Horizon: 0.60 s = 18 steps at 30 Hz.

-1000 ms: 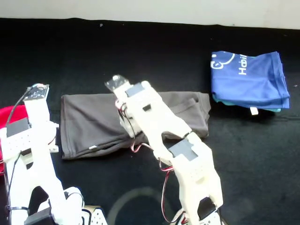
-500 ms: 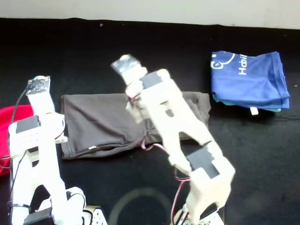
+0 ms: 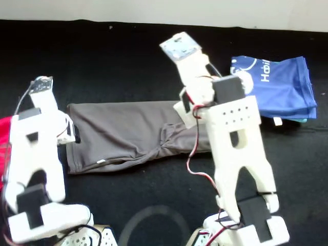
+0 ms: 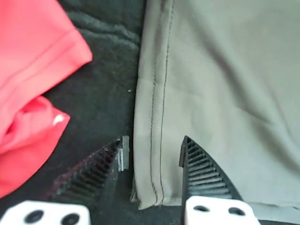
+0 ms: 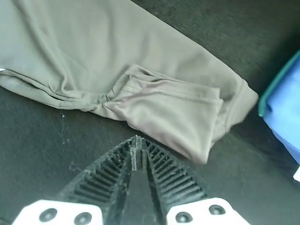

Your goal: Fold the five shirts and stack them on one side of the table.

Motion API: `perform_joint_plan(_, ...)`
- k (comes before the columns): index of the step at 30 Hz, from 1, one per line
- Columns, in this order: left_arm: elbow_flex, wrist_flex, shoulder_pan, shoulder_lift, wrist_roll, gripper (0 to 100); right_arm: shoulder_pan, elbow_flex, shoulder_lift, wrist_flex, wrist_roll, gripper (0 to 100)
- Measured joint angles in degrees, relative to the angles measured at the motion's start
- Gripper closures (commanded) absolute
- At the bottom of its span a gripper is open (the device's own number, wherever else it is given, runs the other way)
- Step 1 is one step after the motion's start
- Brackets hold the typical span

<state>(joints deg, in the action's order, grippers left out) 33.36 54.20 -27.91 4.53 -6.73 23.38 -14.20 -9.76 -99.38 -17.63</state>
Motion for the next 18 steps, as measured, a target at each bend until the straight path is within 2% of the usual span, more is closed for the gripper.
perform_joint_plan(10, -12.9, 2.0, 1.8, -17.7, -0.2, 81, -6.0, 0.0, -7.6, -0.9, 0.0, 99.1)
perform_joint_plan(16, -21.9, 11.6, 5.5, -24.5, -0.2, 82, -10.6, 0.0, -9.1, -0.9, 0.0, 99.1)
perform_joint_plan(18, -25.2, 15.4, 6.7, -26.7, 0.0, 88, -11.1, 0.0, -9.1, -0.9, 0.0, 99.1)
